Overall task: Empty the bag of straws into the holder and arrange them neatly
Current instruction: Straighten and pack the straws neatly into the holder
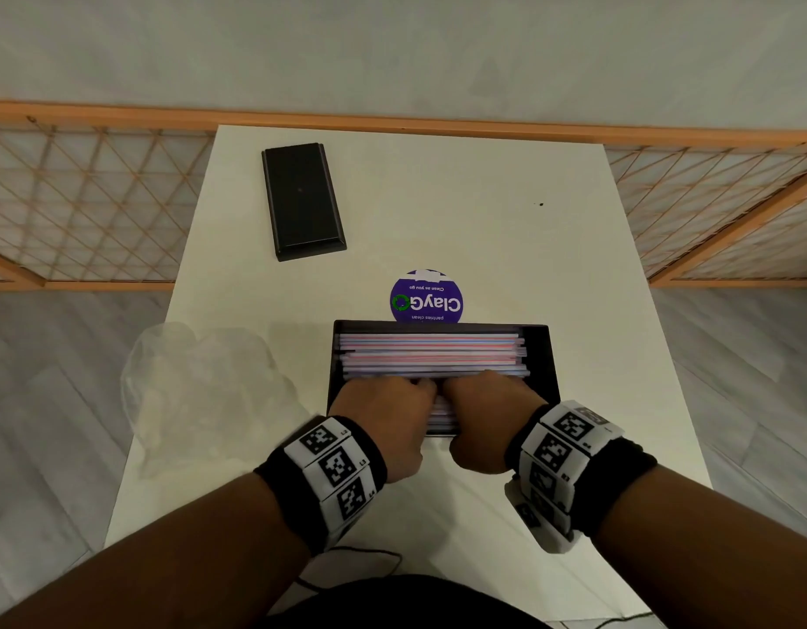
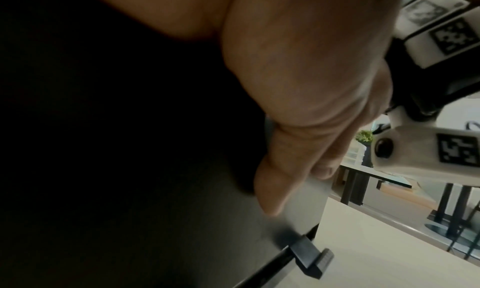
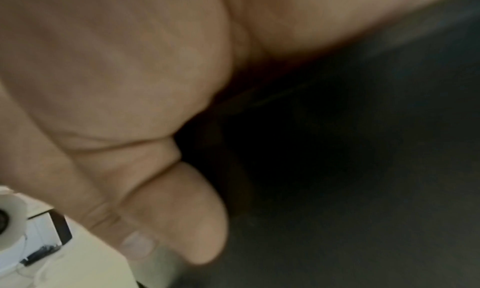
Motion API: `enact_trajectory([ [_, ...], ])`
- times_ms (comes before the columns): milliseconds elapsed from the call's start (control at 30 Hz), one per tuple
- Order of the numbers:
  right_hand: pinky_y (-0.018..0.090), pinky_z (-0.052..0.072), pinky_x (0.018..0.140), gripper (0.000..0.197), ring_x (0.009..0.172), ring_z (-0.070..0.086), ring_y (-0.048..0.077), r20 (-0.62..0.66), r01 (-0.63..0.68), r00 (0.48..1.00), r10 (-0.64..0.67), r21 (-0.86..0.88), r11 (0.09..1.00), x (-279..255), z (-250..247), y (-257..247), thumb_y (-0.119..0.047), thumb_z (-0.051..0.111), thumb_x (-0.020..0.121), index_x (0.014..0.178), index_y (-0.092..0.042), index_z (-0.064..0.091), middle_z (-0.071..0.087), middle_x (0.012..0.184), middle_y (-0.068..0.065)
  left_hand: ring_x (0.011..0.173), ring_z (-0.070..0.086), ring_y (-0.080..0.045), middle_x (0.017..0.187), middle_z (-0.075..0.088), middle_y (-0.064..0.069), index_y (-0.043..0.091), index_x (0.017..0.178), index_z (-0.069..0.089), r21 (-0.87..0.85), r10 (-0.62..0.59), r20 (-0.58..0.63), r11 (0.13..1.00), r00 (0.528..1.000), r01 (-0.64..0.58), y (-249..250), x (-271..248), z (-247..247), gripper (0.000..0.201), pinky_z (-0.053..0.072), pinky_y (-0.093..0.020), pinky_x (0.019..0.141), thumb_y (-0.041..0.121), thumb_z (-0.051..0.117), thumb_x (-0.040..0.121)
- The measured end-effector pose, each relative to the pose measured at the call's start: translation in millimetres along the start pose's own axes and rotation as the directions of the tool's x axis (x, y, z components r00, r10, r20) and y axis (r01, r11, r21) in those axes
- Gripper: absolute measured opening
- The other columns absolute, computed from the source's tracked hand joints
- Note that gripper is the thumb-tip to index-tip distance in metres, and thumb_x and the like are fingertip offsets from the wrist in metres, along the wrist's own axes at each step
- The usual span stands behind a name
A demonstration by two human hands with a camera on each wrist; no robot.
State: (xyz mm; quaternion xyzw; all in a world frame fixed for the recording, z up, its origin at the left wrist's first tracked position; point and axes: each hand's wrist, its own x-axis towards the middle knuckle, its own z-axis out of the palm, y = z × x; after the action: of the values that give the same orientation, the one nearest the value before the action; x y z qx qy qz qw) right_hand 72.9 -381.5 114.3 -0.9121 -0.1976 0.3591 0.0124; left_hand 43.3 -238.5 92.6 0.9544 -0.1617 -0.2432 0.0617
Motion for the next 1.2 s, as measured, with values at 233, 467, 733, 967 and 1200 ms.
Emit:
enact_trajectory([
  [233,0.032,0.053,0.085,0.025,0.095,0.065,0.025,0.036,-0.018,0.999,0.021,-0.068,0.998,1,-2,1,-0.029,0.06,0.078,0.102,-0.022,0.059,0.067,0.102,0.001,0.1,0.066,-0.024,0.113,0.065,0.002,0.025,0.11,0.065,0.011,-0.048,0.025,0.999,0.999,0.048,-1,-1,-7,0.03,0.051,-0.033,0.08,0.038,0.062,0.084],
  [467,0.035,0.053,0.085,0.023,0.097,0.062,0.026,-0.028,0.031,0.999,-0.032,-0.049,0.998,2,-1,0,-0.027,0.062,0.073,0.096,-0.023,0.059,0.06,0.108,0.001,0.113,0.058,-0.024,0.124,0.057,-0.001,0.021,0.126,0.05,0.047,0.038,-0.09,0.998,0.995,-0.034,12,-2,-6,0.042,0.049,-0.038,0.096,0.028,0.066,0.087],
  [733,0.038,0.042,0.098,0.039,0.106,0.059,0.026,-0.127,-0.005,0.992,-0.013,-0.141,0.99,-4,4,7,-0.037,0.06,0.071,0.109,-0.026,0.062,0.063,0.109,-0.002,0.117,0.054,-0.025,0.123,0.055,-0.001,0.023,0.119,0.062,0.019,-0.039,-0.039,0.999,0.998,0.039,0,-4,-2,0.036,0.049,-0.038,0.096,0.04,0.061,0.087],
  [967,0.037,0.055,0.088,0.038,0.098,0.065,0.026,-0.032,0.025,0.999,-0.026,-0.031,0.999,-5,3,1,-0.028,0.058,0.074,0.111,-0.023,0.061,0.068,0.107,0.001,0.113,0.06,-0.025,0.127,0.057,0.002,0.023,0.13,0.053,-0.016,0.019,-0.067,1.0,0.998,-0.021,2,-4,3,0.043,0.051,-0.039,0.091,0.029,0.063,0.089],
  [1200,0.035,0.051,0.089,0.034,0.099,0.062,0.024,-0.029,0.01,1.0,-0.011,-0.038,0.999,0,4,4,-0.033,0.059,0.073,0.105,-0.024,0.063,0.063,0.103,-0.001,0.104,0.067,-0.025,0.114,0.067,0.003,0.024,0.118,0.06,-0.006,-0.037,-0.049,0.999,0.998,0.036,0,-6,2,0.034,0.054,-0.035,0.087,0.034,0.062,0.086],
])
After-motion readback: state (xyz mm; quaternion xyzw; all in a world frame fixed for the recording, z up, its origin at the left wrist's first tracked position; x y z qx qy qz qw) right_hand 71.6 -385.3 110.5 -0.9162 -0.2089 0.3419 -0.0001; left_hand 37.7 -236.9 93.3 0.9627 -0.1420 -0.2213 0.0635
